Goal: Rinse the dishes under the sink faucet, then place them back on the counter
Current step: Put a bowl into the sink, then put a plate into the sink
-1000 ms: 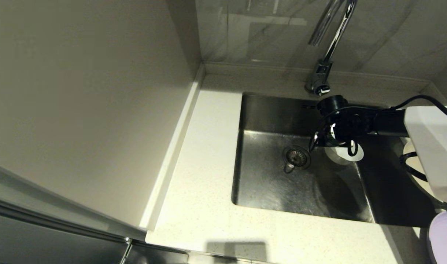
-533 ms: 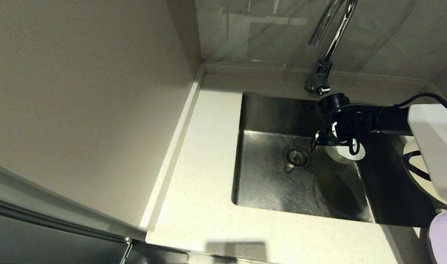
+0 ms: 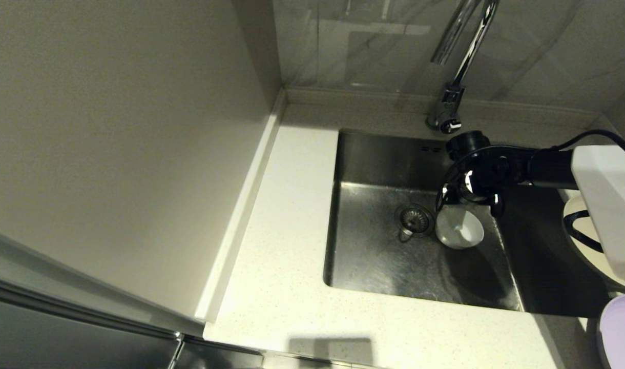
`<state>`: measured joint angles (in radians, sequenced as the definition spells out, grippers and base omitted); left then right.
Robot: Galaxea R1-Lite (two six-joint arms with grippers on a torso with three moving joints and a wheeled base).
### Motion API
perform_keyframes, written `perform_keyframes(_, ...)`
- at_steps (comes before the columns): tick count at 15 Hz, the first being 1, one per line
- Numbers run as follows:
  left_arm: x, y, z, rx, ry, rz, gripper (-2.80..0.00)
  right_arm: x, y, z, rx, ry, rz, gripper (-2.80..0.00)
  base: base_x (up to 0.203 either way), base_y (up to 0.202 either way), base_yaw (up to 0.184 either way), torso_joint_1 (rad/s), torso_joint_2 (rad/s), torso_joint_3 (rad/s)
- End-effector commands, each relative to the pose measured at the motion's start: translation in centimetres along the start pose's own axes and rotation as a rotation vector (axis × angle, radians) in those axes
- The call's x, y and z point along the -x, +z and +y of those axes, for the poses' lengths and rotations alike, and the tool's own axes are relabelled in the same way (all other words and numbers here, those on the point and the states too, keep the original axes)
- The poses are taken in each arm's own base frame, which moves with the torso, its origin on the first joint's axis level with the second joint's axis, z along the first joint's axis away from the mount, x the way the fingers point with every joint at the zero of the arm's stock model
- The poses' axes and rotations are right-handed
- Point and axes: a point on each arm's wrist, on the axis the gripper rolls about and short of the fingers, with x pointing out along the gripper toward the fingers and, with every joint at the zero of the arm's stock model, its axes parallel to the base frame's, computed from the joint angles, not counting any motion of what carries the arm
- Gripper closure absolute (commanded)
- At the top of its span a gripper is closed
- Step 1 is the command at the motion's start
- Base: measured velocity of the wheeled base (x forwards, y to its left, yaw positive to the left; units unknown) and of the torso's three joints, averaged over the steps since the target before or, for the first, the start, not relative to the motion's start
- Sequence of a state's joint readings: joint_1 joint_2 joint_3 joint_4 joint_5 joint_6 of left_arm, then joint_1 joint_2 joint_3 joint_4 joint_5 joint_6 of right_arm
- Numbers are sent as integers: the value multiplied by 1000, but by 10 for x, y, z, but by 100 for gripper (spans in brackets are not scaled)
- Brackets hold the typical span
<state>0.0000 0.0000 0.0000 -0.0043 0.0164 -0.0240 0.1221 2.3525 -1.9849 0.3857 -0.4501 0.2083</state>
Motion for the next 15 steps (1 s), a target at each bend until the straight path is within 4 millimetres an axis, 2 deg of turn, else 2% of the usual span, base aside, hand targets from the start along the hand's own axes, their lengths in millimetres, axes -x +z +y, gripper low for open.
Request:
perform_keyframes(1, 0, 0, 0, 1, 0, -2, 0, 24, 13, -8, -28, 7, -37, -280, 0, 0, 0, 0, 0, 0)
perform_keyframes(2, 0, 0, 0, 1, 0, -2, 0, 46, 21, -17, -42, 17, -48, -280, 0, 0, 0, 0, 0, 0)
perform_keyframes(3, 0, 0, 0, 1, 0, -2, 0, 76, 29, -30, -54, 42, -56, -280, 0, 0, 0, 0, 0, 0)
perform_keyframes(5, 0, 0, 0, 1, 0, -2, 0, 153, 40, -64, -86, 128, -66, -280, 0, 0, 0, 0, 0, 0)
perform_keyframes(7, 0, 0, 0, 1, 0, -2, 0, 223, 31, -99, -103, 182, -76, -280, 0, 0, 0, 0, 0, 0)
perform_keyframes(9, 0, 0, 0, 1, 0, -2, 0, 275, 4, -130, -83, 208, -81, -280, 0, 0, 0, 0, 0, 0)
perform_keyframes(11, 0, 0, 0, 1, 0, -2, 0, 310, -33, -156, -36, 203, -72, -280, 0, 0, 0, 0, 0, 0)
perform_keyframes(12, 0, 0, 0, 1, 0, -2, 0, 318, -48, -166, -21, 185, -55, -280, 0, 0, 0, 0, 0, 0)
perform_keyframes(15, 0, 0, 0, 1, 0, -2, 0, 324, -83, -189, -1, 79, 120, -280, 0, 0, 0, 0, 0, 0)
